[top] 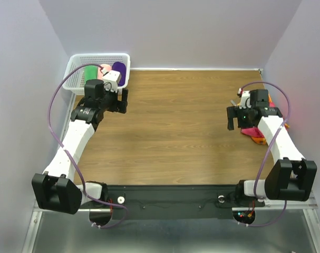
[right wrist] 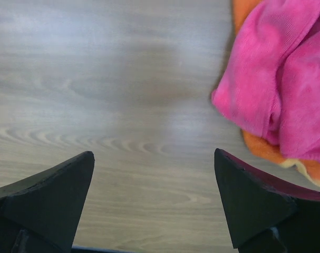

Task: Roll the towels
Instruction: Grab a towel with the right arm

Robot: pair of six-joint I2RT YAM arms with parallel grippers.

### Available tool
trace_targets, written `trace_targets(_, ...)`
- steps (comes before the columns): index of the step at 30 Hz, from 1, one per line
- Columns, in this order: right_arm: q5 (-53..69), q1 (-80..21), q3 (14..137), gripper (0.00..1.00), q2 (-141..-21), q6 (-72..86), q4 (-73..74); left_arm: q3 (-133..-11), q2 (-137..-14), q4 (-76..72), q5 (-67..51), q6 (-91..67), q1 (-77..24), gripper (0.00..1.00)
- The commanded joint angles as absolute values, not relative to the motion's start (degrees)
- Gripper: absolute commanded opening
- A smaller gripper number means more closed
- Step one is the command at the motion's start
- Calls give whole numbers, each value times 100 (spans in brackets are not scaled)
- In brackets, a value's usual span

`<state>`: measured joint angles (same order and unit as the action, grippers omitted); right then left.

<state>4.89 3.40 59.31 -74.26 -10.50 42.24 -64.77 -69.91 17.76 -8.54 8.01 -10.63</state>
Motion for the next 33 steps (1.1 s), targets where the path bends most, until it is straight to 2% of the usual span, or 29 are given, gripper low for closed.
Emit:
trace_targets(1,386,982,6696,100,-7935,-1133,4209,-7012,-6987,1477,-432,458,-1072,99)
trace_targets(5,466,1844,7601,100,-8691,-1405,4403,-7409,-7163,1661,-589,703,-1072,99)
trace_targets(8,396,2038,8041,100,-9297,-1503,4421,-7550,-7189,1679,-641,624,-1072,99)
trace_targets(13,326,2320,8752,87,-10115,-1407,4482,-7638,-7242,1626,-695,457,-1072,99)
trace_targets(22,395,2505,9263,83,-11161,-1336,4482,-7260,-6988,1170,-554,334,-1072,99)
trace_targets(24,422,2514,9351,78,-11276,-1353,4483,-7128,-6856,1047,-580,343,-1072,99)
trace_targets(25,422,2522,9430,75,-11346,-1354,4482,-7102,-6829,994,-606,343,-1072,99)
trace_targets(26,431,2522,9465,66,-11434,-1354,4491,-7102,-6829,993,-667,343,-1072,99)
trace_targets(28,474,2522,9544,54,-11496,-1380,4491,-7154,-6882,1054,-720,299,-1072,99)
trace_targets(29,509,2531,9562,40,-11505,-1406,4509,-7215,-6899,1081,-747,290,-1072,99)
trace_targets(30,536,2531,9580,32,-11470,-1415,4517,-7242,-6960,1107,-791,290,-1072,99)
trace_targets(31,606,2523,9606,6,-11418,-1424,4544,-7320,-6978,1168,-826,290,-1072,99)
trace_targets(32,624,2531,9633,0,-11260,-1424,4596,-7347,-7005,1195,-809,264,-1072,99)
trace_targets(33,685,2531,9659,1,-11154,-1450,4718,-7374,-7014,1204,-791,238,-1072,99)
